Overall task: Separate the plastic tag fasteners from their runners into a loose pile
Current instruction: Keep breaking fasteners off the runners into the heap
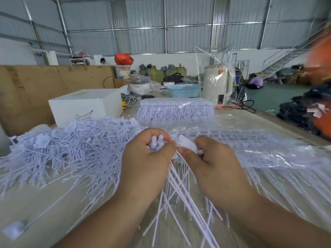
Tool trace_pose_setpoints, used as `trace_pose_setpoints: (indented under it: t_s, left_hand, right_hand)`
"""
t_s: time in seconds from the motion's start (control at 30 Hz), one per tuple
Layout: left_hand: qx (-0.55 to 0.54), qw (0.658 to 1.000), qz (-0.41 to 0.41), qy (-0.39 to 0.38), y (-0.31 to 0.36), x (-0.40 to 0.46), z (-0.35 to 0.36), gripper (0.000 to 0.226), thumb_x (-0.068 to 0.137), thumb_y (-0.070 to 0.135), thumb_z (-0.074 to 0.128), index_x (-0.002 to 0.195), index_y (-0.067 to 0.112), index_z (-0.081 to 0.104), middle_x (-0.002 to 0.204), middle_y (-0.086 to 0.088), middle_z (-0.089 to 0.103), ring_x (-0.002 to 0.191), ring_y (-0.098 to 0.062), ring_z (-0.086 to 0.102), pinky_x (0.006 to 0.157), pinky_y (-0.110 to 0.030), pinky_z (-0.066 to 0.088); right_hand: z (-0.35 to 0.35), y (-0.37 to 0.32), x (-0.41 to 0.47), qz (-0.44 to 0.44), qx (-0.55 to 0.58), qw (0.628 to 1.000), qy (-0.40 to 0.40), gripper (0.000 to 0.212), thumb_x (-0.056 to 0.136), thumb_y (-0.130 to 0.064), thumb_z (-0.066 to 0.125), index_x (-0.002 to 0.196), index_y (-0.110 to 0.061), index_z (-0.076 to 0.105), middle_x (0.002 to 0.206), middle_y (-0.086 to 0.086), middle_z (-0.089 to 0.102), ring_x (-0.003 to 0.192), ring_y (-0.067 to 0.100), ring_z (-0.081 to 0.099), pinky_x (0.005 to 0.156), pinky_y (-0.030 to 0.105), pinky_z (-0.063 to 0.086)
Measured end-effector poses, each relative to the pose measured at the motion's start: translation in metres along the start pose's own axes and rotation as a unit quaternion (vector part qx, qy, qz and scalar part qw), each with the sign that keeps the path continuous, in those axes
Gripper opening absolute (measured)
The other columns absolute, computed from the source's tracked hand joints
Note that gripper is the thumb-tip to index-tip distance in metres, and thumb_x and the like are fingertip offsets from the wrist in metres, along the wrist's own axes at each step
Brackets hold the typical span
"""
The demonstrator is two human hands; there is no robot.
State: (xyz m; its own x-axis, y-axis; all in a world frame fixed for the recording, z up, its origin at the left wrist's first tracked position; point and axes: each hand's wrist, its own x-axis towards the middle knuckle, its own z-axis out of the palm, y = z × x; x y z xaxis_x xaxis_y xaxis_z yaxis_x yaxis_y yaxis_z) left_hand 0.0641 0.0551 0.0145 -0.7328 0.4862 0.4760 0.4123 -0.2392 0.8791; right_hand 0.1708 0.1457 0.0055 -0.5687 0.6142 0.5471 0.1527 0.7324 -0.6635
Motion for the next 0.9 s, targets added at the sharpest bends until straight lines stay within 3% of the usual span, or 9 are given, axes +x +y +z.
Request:
trace_pose_setpoints:
  t_s: [0.07, 0.17, 0.23, 0.37, 0.53, 0.6, 0.77, 0.9]
  left_hand:
    - [-0.009, 0.998, -0.036, 0.048, -0.001, 0.013, -0.009, 0.015, 0.082, 0.01, 0.07, 0.076, 0.023, 0.069, 0.06, 0.007, 0.066, 0.054, -0.009, 0.062, 0.049, -0.021, 0.047]
    - [-0.037, 0.99, -0.1, 0.097, -0.007, 0.041, -0.041, 0.014, 0.084, 0.01, 0.069, 0.072, 0.019, 0.068, 0.058, 0.005, 0.062, 0.064, -0.019, 0.057, 0.061, -0.028, 0.043]
    - [-0.023, 0.996, -0.079, 0.029, -0.005, 0.044, -0.051, 0.013, 0.08, 0.012, 0.073, 0.071, 0.02, 0.07, 0.06, 0.005, 0.062, 0.063, -0.018, 0.058, 0.065, -0.03, 0.045]
    - [-0.03, 0.986, -0.012, -0.166, 0.005, 0.034, -0.045, 0.01, 0.068, 0.019, 0.073, 0.072, 0.028, 0.073, 0.064, 0.008, 0.066, 0.056, -0.008, 0.065, 0.05, -0.019, 0.049]
    - [0.005, 0.928, -0.026, -0.371, 0.006, 0.025, -0.047, 0.021, 0.073, 0.008, 0.071, 0.073, 0.029, 0.073, 0.066, 0.01, 0.066, 0.059, -0.002, 0.062, 0.053, -0.014, 0.048]
    - [0.002, 0.912, -0.037, -0.408, 0.006, 0.022, -0.046, 0.023, 0.074, 0.007, 0.071, 0.076, 0.03, 0.074, 0.067, 0.01, 0.065, 0.061, -0.004, 0.061, 0.055, -0.016, 0.048]
    - [-0.012, 0.911, -0.049, -0.408, 0.004, 0.022, -0.042, 0.029, 0.067, 0.019, 0.074, 0.091, 0.034, 0.074, 0.08, 0.011, 0.067, 0.069, -0.007, 0.062, 0.057, -0.02, 0.05]
    - [-0.006, 0.877, -0.04, -0.479, 0.007, 0.021, -0.044, 0.03, 0.067, 0.024, 0.07, 0.095, 0.035, 0.075, 0.085, 0.01, 0.068, 0.077, -0.008, 0.061, 0.069, -0.019, 0.047]
  right_hand:
    - [-0.004, 0.002, -0.001, 0.004, -0.012, 1.0, 0.017, 0.04, 0.083, -0.058, 0.05, 0.067, -0.021, 0.048, 0.047, -0.009, 0.05, 0.039, 0.009, 0.042, 0.041, 0.027, 0.032]
    - [-0.016, 0.003, -0.001, -0.005, 0.022, 1.0, 0.02, 0.047, 0.078, -0.067, 0.049, 0.066, -0.022, 0.048, 0.047, -0.012, 0.049, 0.037, 0.006, 0.04, 0.038, 0.02, 0.029]
    - [-0.02, 0.006, 0.001, -0.018, 0.058, 0.998, -0.031, 0.044, 0.075, -0.065, 0.051, 0.065, -0.023, 0.047, 0.045, -0.01, 0.044, 0.037, 0.005, 0.036, 0.039, 0.017, 0.027]
    - [-0.019, 0.005, -0.001, -0.067, 0.072, 0.981, -0.168, 0.035, 0.08, -0.064, 0.058, 0.083, -0.029, 0.053, 0.052, -0.001, 0.047, 0.041, 0.004, 0.035, 0.044, 0.019, 0.026]
    - [-0.028, 0.008, 0.003, -0.072, 0.107, 0.972, -0.196, 0.038, 0.074, -0.064, 0.065, 0.105, -0.045, 0.053, 0.074, 0.005, 0.059, 0.052, 0.005, 0.047, 0.049, 0.018, 0.034]
    - [-0.032, 0.008, 0.004, -0.07, 0.104, 0.967, -0.222, 0.044, 0.071, -0.068, 0.064, 0.11, -0.051, 0.05, 0.072, 0.006, 0.058, 0.051, 0.006, 0.045, 0.049, 0.017, 0.033]
    - [-0.037, 0.009, 0.004, -0.097, 0.095, 0.955, -0.264, 0.043, 0.076, -0.062, 0.063, 0.114, -0.049, 0.048, 0.069, 0.01, 0.057, 0.044, 0.003, 0.038, 0.046, 0.017, 0.029]
    - [-0.037, 0.009, 0.005, -0.091, 0.091, 0.955, -0.266, 0.049, 0.075, -0.057, 0.07, 0.117, -0.049, 0.048, 0.062, 0.005, 0.056, 0.043, 0.004, 0.039, 0.046, 0.015, 0.03]
